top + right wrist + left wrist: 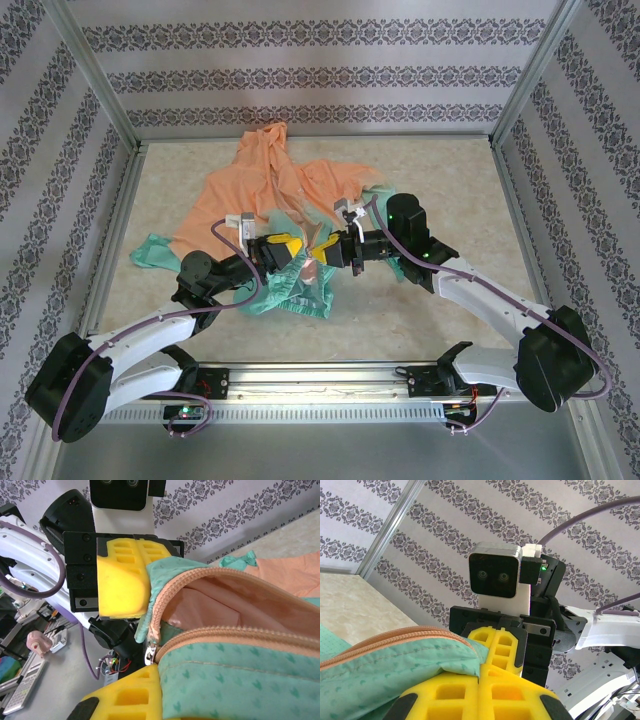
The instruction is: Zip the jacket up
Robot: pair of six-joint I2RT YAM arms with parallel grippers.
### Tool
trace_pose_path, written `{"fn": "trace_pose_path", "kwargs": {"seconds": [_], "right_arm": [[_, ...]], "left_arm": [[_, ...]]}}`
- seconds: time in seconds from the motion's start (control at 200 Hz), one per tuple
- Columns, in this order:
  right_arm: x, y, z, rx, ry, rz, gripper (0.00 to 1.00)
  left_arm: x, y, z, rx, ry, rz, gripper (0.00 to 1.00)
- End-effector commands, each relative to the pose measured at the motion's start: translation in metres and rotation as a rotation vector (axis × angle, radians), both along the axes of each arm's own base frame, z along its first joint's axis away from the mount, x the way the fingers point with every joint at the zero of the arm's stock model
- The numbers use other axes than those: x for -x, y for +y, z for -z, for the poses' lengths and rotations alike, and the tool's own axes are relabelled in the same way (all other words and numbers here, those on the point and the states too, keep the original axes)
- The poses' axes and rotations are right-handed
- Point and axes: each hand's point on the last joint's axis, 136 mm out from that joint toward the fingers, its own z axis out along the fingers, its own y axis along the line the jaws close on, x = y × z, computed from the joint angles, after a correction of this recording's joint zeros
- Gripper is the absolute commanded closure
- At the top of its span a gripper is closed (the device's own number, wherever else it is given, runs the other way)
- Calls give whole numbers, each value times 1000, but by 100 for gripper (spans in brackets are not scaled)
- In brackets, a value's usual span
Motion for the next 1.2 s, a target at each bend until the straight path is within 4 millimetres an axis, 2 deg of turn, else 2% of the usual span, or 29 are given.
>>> {"fn": "trace_pose_path", "kwargs": {"seconds": [0.0,0.46,0.685,0.774,0.869,1.119,1.194], "right_arm": [[-5,1,-11,-31,-84,13,100],[-6,0,-10,-39,-90,22,100],[-11,-6,4,-2,-29,67,100],[-18,-9,26,56,42,115,100],[-22,-13,61,131,157,163,100],[-7,-18,157,306,429,217,100],[-4,-21,178,351,492,236,94]], "left_arm": [[7,2,-18,46,-68,27,100],[3,3,-13,51,-47,12,100],[-1,6,11,-32,36,-27,100],[-1,11,24,-63,74,-61,100],[-1,16,46,-139,142,-95,100],[2,29,101,-268,310,-151,100],[3,31,110,-269,342,-153,100]]}}
